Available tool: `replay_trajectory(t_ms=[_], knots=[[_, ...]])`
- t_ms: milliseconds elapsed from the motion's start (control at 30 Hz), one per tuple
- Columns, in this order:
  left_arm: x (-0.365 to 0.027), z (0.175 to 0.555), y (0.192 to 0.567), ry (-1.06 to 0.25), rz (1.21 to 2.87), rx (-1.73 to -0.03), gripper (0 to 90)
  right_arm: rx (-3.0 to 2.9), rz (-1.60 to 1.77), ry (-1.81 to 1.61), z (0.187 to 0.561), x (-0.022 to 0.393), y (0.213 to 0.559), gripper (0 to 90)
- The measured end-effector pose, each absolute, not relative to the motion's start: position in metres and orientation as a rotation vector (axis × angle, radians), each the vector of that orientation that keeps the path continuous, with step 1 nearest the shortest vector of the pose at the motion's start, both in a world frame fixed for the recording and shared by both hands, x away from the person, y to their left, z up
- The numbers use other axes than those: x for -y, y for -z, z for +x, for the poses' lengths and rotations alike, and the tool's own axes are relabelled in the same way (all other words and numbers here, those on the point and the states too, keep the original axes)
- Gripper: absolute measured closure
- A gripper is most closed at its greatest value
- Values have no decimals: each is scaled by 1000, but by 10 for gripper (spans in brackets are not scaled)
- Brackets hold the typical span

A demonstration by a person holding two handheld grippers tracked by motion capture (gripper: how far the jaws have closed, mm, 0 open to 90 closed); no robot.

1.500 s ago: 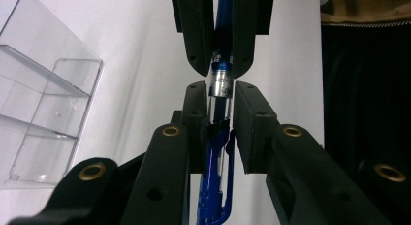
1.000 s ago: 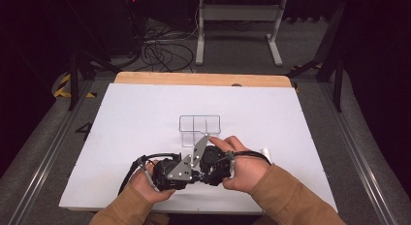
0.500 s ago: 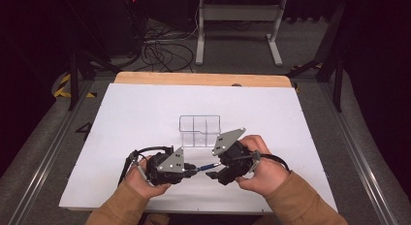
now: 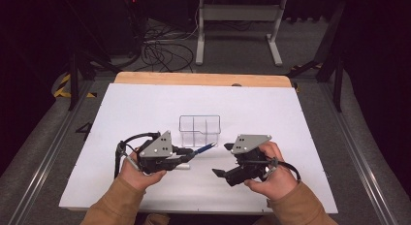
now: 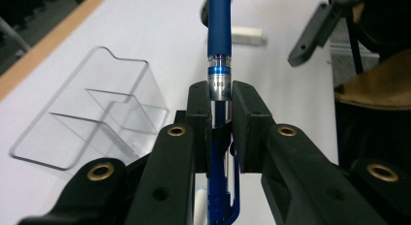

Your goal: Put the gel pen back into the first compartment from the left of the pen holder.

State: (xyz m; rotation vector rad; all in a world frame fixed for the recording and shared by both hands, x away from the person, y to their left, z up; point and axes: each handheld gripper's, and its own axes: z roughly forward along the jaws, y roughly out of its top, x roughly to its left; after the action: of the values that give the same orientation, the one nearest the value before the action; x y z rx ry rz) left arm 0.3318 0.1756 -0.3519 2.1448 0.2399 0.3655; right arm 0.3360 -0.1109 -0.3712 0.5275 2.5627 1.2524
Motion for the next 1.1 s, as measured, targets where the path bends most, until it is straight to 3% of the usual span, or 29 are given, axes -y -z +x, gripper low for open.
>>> replay_trajectory(t_ms=[367, 1100], knots=[[-183, 353, 340, -370, 2010, -306, 794, -2458, 587, -1376, 334, 128, 382, 143], [-183, 402, 352, -414, 1857, -399, 793, -2475, 595, -1390, 334, 128, 387, 141]])
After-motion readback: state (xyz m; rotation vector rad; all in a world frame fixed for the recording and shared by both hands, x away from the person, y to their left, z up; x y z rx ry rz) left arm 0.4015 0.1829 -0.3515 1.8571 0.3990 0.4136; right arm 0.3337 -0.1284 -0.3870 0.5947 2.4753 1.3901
